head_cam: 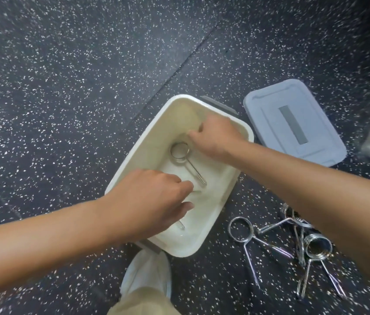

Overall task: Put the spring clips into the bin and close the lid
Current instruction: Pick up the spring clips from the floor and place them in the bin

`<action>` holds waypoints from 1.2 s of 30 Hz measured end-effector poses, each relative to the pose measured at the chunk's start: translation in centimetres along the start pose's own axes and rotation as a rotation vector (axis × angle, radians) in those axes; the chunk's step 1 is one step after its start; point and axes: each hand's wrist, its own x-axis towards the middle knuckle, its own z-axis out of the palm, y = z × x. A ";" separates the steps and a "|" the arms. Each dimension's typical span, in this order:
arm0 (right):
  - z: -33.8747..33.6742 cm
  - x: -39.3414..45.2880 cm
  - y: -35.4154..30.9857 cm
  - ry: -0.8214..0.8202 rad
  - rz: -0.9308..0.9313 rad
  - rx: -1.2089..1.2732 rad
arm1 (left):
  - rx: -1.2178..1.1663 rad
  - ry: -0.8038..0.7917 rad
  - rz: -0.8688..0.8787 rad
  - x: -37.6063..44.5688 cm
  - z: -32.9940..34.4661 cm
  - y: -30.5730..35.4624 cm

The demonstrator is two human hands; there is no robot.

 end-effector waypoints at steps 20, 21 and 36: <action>-4.7 -15.8 24.7 0.000 0.489 0.113 | -0.084 -0.108 0.196 8.5 2.9 11.9; -4.1 -15.8 25.2 -0.010 0.513 0.141 | -0.088 -0.124 0.177 9.2 3.8 12.2; 2.4 -15.2 23.4 0.045 0.093 -0.363 | 0.079 -0.345 0.034 12.7 11.0 12.0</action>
